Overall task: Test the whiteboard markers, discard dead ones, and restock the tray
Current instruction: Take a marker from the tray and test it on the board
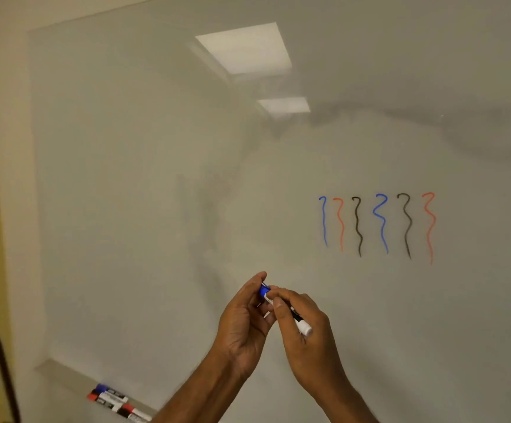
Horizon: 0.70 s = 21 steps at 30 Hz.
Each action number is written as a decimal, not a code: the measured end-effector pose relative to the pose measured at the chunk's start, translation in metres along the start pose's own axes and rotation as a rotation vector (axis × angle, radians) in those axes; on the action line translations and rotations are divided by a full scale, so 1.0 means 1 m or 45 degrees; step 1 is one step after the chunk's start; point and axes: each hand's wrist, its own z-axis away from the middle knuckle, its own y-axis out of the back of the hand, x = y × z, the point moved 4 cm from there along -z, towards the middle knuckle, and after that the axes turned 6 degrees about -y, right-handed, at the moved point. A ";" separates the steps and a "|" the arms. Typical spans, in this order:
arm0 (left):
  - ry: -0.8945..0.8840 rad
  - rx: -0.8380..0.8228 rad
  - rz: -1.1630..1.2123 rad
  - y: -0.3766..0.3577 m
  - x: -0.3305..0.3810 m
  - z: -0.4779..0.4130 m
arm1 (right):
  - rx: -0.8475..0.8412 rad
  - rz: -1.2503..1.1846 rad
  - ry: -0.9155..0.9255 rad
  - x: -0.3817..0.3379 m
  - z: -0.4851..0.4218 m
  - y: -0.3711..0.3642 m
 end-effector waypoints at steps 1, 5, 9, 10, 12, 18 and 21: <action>-0.008 0.027 -0.001 0.006 -0.002 0.003 | -0.014 -0.013 -0.002 0.005 0.003 -0.003; -0.019 0.137 -0.011 0.038 -0.003 0.010 | -0.111 -0.047 -0.006 0.025 0.021 -0.028; -0.051 0.195 -0.118 0.084 0.003 0.011 | -0.256 -0.105 -0.114 0.042 0.037 -0.056; -0.067 0.213 -0.155 0.098 0.004 0.009 | -0.289 -0.120 -0.147 0.048 0.041 -0.064; -0.096 0.267 -0.241 0.127 0.008 0.005 | -0.308 -0.108 -0.194 0.062 0.047 -0.078; -0.119 0.381 -0.627 0.230 0.027 -0.019 | -0.341 0.243 -0.285 0.129 0.072 -0.150; -0.073 0.417 -0.784 0.283 0.028 -0.035 | -0.372 0.415 -0.343 0.159 0.081 -0.191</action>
